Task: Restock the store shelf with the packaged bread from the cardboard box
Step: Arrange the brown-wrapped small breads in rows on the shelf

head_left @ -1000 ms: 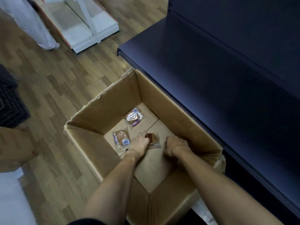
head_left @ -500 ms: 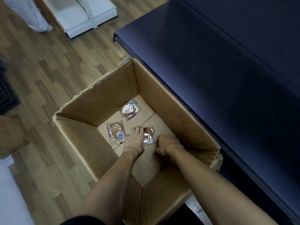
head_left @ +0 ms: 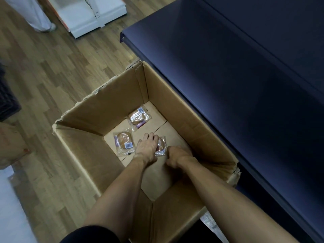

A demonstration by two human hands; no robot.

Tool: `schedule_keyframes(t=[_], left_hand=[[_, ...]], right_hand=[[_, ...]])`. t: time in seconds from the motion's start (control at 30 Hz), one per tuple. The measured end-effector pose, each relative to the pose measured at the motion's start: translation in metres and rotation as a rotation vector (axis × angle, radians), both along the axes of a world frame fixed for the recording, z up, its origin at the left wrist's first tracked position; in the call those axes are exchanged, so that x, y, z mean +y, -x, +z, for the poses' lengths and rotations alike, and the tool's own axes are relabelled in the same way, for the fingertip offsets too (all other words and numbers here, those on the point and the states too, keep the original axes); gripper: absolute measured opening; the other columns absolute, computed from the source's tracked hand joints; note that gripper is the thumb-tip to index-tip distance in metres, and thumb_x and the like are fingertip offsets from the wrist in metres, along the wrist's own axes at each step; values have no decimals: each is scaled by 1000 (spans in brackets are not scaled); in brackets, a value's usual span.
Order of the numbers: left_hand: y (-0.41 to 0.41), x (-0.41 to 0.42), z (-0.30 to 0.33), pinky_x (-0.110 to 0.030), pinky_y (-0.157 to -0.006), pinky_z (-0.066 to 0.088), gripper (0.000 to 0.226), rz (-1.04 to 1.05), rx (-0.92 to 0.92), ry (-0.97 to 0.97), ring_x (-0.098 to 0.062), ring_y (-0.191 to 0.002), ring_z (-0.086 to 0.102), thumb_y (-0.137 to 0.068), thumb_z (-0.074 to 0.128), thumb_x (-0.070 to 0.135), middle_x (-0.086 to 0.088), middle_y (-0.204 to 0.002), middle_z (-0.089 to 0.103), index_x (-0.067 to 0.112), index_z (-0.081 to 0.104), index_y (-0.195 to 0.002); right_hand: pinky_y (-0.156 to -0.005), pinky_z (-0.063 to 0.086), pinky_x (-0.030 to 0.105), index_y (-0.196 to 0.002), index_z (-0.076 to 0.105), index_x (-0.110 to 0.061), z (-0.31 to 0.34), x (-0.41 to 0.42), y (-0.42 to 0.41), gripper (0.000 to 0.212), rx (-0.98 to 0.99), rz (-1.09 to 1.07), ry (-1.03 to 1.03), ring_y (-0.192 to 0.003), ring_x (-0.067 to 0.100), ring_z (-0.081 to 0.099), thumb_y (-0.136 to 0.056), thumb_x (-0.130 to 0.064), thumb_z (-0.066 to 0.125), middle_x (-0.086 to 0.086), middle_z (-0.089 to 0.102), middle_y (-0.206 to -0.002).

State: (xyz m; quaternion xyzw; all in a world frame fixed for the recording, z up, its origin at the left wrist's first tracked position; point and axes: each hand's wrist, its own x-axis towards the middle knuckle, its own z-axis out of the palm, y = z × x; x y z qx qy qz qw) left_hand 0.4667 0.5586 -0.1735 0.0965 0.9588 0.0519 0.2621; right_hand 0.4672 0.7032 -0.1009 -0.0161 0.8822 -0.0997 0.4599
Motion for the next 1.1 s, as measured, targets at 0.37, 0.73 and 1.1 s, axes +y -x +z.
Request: schedule_keyframes(t=[0.37, 0.73, 1.1], left_hand=[[1, 17, 4, -36, -93, 46, 80, -35, -29, 47, -25, -115, 42, -63, 80, 34, -7, -127, 40, 13, 37, -127], [-7, -2, 40, -39, -99, 45, 81, 2, -229, 131, -28, -121, 42, -70, 80, 27, -11, -132, 38, 9, 35, -135], [-3, -40, 152, -40, -101, 43, 87, -254, 5, 225, -29, -132, 43, -81, 76, 31, -12, -145, 40, 6, 25, -146]], right_hand=[[-97, 48, 32, -129, 59, -22, 0, 2, -1, 44, 13, -22, 1, -119, 28, 59, -86, -32, 62, 6, 62, -130], [-89, 46, 31, -132, 53, -20, 34, -8, 4, 38, 215, 137, -65, -123, 25, 57, -95, -31, 54, 6, 58, -135], [-87, 52, 41, -146, 32, -26, 127, -18, -16, 70, 414, 190, 105, -113, 27, 59, -88, -38, 68, 5, 48, -137]])
